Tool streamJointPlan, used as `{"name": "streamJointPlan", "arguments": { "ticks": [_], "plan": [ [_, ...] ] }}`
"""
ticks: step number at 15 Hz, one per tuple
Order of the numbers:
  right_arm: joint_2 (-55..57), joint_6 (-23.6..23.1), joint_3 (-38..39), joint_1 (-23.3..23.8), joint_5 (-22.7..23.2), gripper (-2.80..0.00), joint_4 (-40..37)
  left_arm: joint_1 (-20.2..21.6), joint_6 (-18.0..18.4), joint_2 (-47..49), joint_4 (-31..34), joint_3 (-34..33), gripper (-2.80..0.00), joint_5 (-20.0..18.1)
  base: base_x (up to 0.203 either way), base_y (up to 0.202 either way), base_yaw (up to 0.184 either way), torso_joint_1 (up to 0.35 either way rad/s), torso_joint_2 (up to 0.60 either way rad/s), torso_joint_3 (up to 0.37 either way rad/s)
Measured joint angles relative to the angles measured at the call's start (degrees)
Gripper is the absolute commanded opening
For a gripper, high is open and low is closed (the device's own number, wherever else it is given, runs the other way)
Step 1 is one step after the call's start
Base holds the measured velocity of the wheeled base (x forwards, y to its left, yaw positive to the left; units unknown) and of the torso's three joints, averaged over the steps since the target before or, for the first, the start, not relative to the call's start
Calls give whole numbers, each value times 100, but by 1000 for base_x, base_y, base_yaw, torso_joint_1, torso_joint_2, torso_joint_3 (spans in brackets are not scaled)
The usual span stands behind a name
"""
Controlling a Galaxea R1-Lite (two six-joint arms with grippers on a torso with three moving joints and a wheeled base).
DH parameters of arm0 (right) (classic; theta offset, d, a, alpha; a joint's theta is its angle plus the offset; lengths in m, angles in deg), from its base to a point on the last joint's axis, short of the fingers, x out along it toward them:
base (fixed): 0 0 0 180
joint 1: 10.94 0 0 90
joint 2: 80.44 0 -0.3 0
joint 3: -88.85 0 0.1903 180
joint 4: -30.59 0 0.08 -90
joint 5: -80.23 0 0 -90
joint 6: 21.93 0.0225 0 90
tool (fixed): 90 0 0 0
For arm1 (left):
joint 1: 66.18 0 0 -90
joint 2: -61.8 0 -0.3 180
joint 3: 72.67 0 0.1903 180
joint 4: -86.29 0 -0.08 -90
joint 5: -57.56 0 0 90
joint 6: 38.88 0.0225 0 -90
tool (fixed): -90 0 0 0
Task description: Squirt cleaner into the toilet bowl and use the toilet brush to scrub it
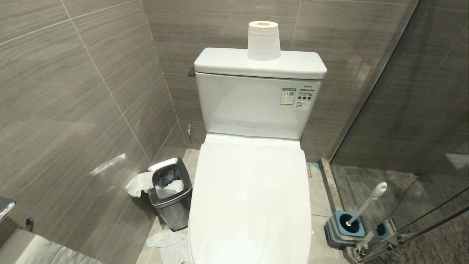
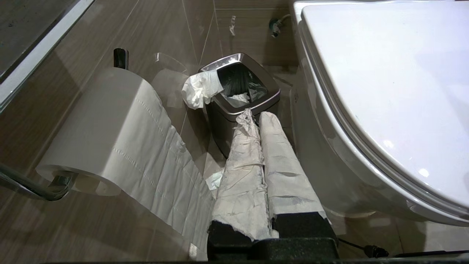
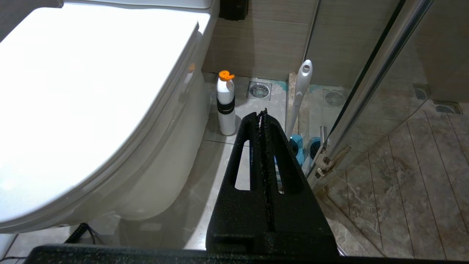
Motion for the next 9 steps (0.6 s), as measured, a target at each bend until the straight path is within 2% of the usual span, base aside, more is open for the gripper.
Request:
{"name": "streamJointPlan", "arguments": {
  "ticks": [9],
  "plan": [
    [0,0,0,0,-2,-280,0,0,3,0,0,0,-280,-3,0,0,0,0,0,0]
  ]
}}
